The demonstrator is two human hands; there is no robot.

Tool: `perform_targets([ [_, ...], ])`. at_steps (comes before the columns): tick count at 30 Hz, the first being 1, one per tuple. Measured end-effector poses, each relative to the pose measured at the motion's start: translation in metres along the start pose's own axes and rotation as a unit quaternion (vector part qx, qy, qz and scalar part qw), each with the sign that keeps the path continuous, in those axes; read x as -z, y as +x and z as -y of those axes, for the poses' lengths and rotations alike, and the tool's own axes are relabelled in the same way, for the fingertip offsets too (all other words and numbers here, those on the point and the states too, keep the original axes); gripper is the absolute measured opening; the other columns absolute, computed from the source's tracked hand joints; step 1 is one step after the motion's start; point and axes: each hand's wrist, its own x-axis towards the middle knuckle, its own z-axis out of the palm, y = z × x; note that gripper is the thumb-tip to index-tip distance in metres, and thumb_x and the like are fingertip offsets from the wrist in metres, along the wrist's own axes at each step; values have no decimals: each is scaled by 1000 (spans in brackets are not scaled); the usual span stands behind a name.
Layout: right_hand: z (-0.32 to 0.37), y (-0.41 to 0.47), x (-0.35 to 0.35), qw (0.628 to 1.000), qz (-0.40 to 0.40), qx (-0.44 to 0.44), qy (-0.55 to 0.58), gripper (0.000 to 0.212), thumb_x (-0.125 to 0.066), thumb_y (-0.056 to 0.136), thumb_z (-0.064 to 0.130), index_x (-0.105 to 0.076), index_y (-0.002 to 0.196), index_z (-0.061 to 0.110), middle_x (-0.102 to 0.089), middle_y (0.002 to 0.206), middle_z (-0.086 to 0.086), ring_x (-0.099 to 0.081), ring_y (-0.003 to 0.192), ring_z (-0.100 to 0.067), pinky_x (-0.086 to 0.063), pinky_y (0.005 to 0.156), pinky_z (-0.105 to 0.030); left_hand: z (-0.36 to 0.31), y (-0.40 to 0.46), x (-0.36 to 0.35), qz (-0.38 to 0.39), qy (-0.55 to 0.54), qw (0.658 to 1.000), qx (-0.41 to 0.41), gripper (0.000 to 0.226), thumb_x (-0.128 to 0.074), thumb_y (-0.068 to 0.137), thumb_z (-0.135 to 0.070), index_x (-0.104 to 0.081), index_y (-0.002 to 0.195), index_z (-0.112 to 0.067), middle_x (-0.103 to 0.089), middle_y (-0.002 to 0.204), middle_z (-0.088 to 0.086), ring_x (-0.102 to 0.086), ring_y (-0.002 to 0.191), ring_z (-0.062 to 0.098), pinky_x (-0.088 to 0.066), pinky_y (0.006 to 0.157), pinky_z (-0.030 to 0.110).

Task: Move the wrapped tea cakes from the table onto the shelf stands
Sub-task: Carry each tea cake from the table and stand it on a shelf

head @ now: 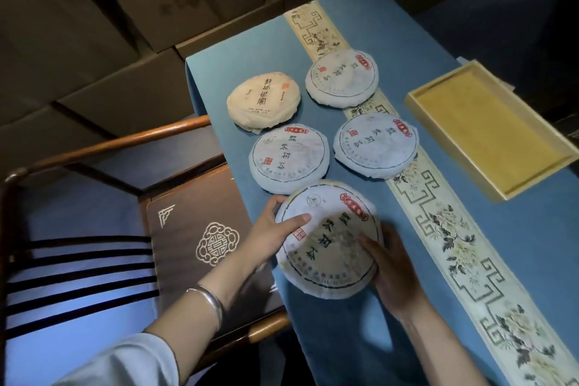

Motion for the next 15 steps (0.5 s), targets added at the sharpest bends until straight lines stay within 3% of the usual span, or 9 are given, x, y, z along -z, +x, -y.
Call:
perform_targets([
  [4, 15, 1, -32, 999, 25, 34, -23, 39, -67, 85, 1, -60, 119, 19, -70, 117, -11, -66, 110, -28, -53, 92, -46, -16, -17, 31, -29, -103, 994, -2, 61, -85, 65, -22, -58, 119, -14, -70, 117, 15, -70, 102, 30, -57, 90, 46],
  [9, 30, -4, -96, 999, 50, 13, 16, 45, -74, 83, 11, -56, 124, 19, -77, 101, -2, -75, 93, -19, -60, 68, -28, -30, -52, 84, -34, -222, 973, -51, 66, -80, 75, -14, -52, 134, -13, -67, 124, 18, -64, 113, 38, -55, 92, 48],
  [15, 28, -28, -177, 994, 113, 2, 8, 30, -58, 97, 22, -52, 126, 19, -77, 100, 4, -73, 89, -8, -57, 67, -24, -32, -101, 155, -126, -302, 934, -140, 56, -72, 83, -14, -52, 135, -14, -64, 128, 19, -62, 117, 38, -47, 100, 58],
])
